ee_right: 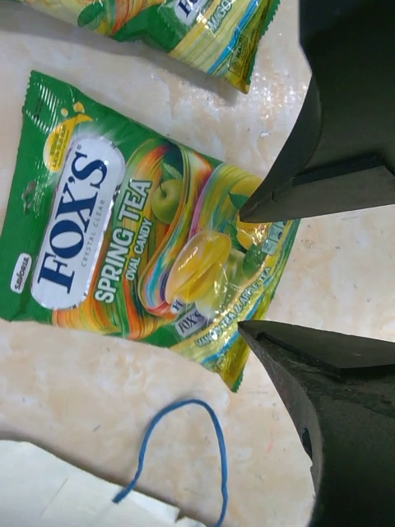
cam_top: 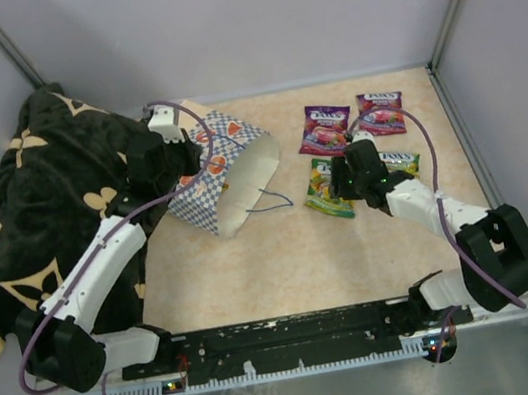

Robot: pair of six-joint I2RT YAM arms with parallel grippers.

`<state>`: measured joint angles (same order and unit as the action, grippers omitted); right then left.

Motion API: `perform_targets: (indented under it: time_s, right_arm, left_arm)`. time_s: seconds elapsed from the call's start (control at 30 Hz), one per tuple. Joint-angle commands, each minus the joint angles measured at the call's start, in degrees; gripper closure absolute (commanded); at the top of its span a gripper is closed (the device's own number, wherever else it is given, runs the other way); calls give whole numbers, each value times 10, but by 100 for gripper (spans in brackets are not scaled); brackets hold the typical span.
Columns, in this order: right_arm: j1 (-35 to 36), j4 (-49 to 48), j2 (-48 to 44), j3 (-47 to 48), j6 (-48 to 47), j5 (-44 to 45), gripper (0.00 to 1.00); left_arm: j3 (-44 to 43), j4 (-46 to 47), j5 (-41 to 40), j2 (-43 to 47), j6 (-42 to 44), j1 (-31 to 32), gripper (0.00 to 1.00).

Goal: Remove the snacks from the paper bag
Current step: Place the snack at the center of the board.

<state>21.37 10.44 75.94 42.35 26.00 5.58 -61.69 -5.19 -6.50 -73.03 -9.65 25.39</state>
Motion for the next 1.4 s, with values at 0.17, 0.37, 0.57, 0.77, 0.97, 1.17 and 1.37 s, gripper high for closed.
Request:
perform_targets:
  time_s: [0.17, 0.37, 0.57, 0.77, 0.97, 1.17, 1.37]
  right_arm:
    - [3, -4, -70, 15, 37, -49, 31]
    - [5, 61, -63, 44, 55, 47, 34]
    - [10, 117, -69, 84, 35, 59, 46]
    - [10, 111, -39, 94, 25, 63, 49]
    - [10, 97, 49, 123, 25, 75, 64]
    - [10, 76, 138, 143, 25, 73, 64]
    - [10, 71, 208, 162, -17, 70, 62]
  left_arm:
    - [-89, -33, 7, -28, 19, 0, 87]
    - [-60, -50, 4, 13, -1, 0, 88]
    - [-74, -114, 13, 45, -26, 0, 84]
    - [-82, -152, 28, 52, -29, 0, 85]
    - [-99, -152, 48, 45, -12, -1, 84]
    - [-131, -159, 56, 6, 11, 0, 84]
    - [-125, -155, 176, -12, 82, 1, 20]
